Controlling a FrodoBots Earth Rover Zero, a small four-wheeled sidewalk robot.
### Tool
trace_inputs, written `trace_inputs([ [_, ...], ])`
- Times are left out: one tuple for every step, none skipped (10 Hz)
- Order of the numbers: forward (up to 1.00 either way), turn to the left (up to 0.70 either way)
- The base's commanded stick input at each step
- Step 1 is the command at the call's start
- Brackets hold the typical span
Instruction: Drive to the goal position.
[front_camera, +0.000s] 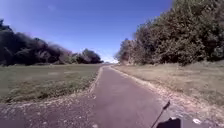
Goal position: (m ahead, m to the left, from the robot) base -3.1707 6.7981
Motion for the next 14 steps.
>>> trace_inputs([
  [-0.70,0.08],
  [-0.70,0.06],
  [-0.70,0.03],
  [-0.70,0.03],
  [-0.70,0.02],
  [-0.70,0.01],
  [-0.70,0.01],
  [-0.70,0.00],
  [-0.70,0.00],
  [-0.70,0.00],
  [-0.70,0.01],
  [-0.70,0.02],
  [-0.70,0.16],
  [-0.70,0.31],
])
